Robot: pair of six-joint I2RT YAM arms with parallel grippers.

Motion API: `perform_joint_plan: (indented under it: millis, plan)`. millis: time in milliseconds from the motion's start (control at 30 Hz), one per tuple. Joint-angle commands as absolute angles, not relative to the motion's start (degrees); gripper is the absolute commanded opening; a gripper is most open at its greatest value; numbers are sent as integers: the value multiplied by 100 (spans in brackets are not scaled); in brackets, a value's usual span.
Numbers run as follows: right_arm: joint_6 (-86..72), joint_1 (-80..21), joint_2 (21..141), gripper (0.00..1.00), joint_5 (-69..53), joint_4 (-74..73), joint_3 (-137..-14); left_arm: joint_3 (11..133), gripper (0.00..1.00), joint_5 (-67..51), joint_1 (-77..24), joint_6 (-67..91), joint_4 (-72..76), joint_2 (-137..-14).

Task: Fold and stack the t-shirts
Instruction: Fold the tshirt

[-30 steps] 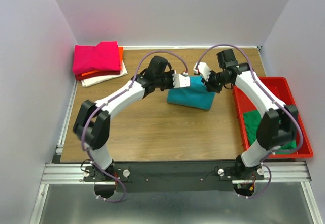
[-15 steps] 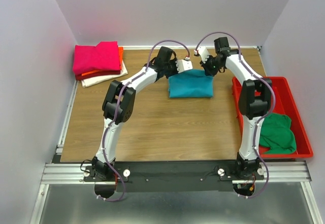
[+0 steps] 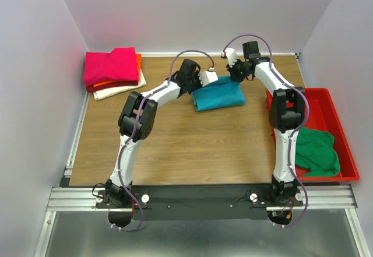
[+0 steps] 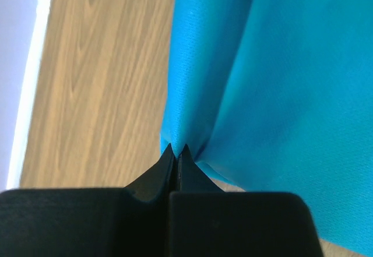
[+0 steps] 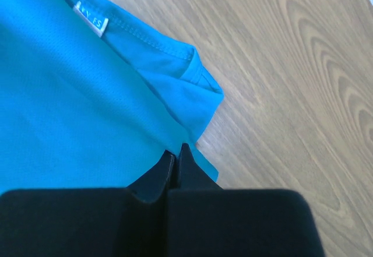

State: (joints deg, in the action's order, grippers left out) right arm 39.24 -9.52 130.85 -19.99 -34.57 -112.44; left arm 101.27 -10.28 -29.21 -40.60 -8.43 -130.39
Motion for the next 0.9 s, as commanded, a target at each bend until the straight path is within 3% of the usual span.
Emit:
perform_joint_plan:
  millis: [0,333,600,700,833,867]
  plan:
    - [3779,-940,13149,1,-2399,-3147,-11470,10002,0,-449,-2830,-3771,-668,-12735]
    - [3551,-1046,13412,1,-2373,-2945,-11593,9370,0,-44,-2812,-3138,-519,-12113]
    - [3156,-1134,13702,8,-2083,-2646,-11795,9211,0,-139,-2742,-2602,-939,-11865]
    - [2883,-1239,13877,16,-1891,-2549,-12023,9377,0,-333,-2681,-2076,-1440,-12093]
    - [2261,-1301,14036,44,-1311,-2321,-12339,9667,0,-291,-2453,-1101,-1994,-12611]
    - [1902,-1301,14027,58,-1188,-2268,-12366,9738,2,-3,-2400,-829,-2065,-12769]
